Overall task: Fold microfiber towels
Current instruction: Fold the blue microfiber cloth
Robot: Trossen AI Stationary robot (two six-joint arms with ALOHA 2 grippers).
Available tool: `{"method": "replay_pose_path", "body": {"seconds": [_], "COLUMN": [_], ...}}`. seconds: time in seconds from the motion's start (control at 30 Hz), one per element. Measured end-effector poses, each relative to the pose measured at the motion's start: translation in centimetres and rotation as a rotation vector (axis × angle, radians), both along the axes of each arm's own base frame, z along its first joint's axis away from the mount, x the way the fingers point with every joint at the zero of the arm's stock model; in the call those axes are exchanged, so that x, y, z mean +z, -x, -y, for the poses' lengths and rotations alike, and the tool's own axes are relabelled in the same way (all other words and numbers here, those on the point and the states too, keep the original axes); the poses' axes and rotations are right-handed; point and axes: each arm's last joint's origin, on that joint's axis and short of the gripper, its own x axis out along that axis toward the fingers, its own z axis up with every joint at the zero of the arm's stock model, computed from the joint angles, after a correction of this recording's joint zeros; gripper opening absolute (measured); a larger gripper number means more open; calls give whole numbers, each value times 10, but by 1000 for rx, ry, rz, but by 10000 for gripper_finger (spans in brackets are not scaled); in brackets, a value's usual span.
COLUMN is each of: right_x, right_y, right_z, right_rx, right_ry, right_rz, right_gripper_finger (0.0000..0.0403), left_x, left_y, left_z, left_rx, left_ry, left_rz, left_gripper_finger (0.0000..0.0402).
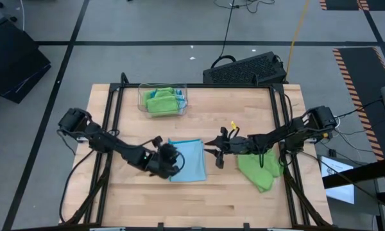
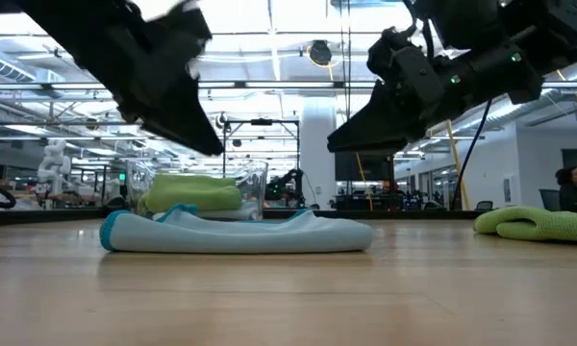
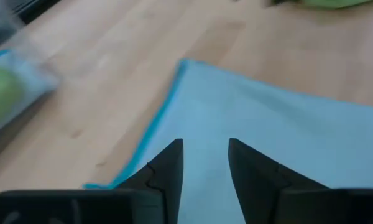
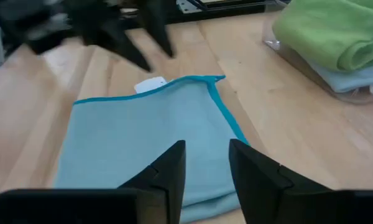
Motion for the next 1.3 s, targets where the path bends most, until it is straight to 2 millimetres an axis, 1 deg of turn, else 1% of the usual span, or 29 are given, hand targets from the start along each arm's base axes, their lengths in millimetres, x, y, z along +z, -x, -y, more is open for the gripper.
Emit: {"method": "replay_pose_path", "body": {"seconds": [0.17, 0.33, 0.4, 0.47, 0.57, 0.67, 0.77, 0.87, 1.1, 1.3], "right_x": [0, 1, 1, 1, 1, -2, -8, -17, -40, -46], "right_y": [2, 3, 4, 5, 6, 7, 5, 2, -3, -9], "right_z": [-9, -17, -20, -23, -29, -35, -41, -45, -52, -62], "right_rx": [31, 57, 66, 73, 90, 113, 128, 135, 140, 204], "right_ry": [-7, -10, -15, -27, -33, -33, -42, -54, -81, -93], "right_rz": [11, 24, 23, 24, 23, 21, 36, 42, 23, 3], "right_gripper_finger": [85, 73, 73, 73, 73, 73, 73, 73, 73, 73], "left_x": [5, 4, -4, -16, -37, -53, -60, -65, -68, -69], "left_y": [6, 14, 15, 17, 18, 19, 21, 22, 22, 21], "left_z": [30, 50, 59, 66, 77, 84, 87, 87, 83, 78], "left_rx": [-129, -194, -218, -238, -259, -270, -284, -285, -301, -297], "left_ry": [-5, -3, -9, -17, -12, -29, -60, -73, -66, -62], "left_rz": [63, 79, 66, 38, -2, -25, -42, -66, -113, -155], "left_gripper_finger": [125, 127, 138, 157, 197, 238, 267, 278, 280, 279]}}
